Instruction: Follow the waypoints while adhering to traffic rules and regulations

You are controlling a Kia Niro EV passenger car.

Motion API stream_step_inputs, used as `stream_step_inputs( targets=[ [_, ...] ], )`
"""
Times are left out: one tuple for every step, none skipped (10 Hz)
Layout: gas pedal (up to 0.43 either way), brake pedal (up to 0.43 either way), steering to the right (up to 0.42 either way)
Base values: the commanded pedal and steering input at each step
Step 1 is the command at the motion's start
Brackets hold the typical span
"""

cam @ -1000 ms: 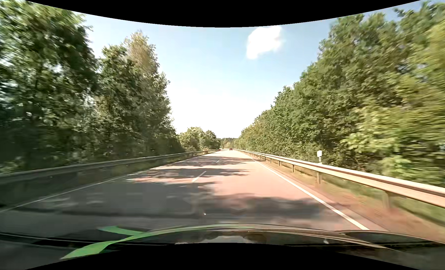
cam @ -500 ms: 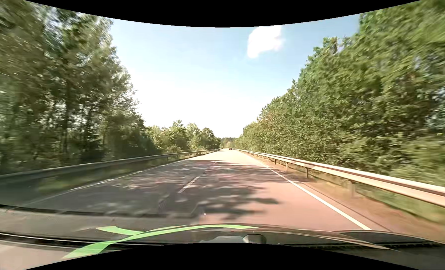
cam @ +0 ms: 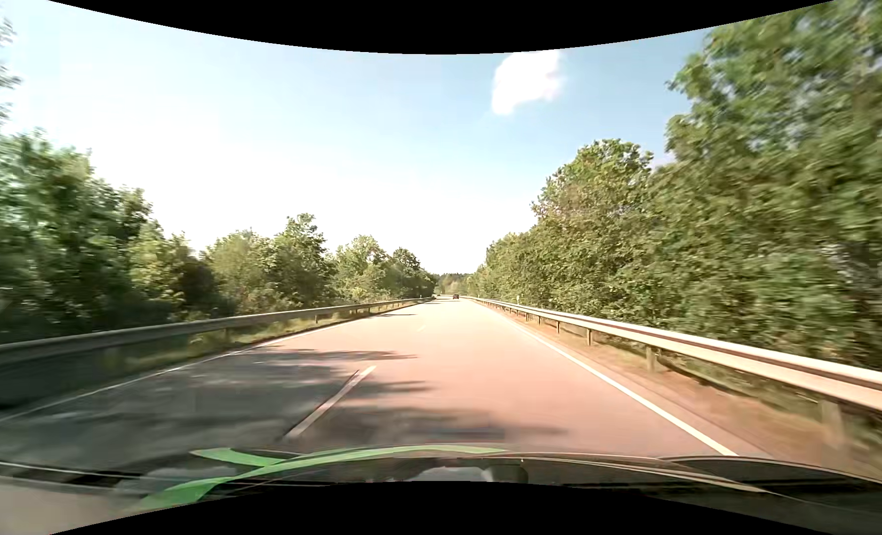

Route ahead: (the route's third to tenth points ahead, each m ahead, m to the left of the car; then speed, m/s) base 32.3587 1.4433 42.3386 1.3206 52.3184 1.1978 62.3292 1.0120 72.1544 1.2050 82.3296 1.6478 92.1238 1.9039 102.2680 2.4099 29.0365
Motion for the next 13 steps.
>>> stream_step_inputs(
  targets=[
    [0.311, 0.0, -0.003],
    [0.319, 0.0, -0.003],
    [0.319, 0.0, -0.003],
    [0.319, 0.0, -0.003],
    [0.331, 0.0, -0.003],
    [0.331, 0.0, -0.003],
    [0.331, 0.0, -0.003],
    [0.331, 0.0, -0.003],
    [0.331, 0.0, -0.003],
    [0.319, 0.0, -0.003],
    [0.319, 0.0, -0.004],
    [0.319, 0.0, -0.003],
    [0.319, 0.0, -0.004]
  ],
)
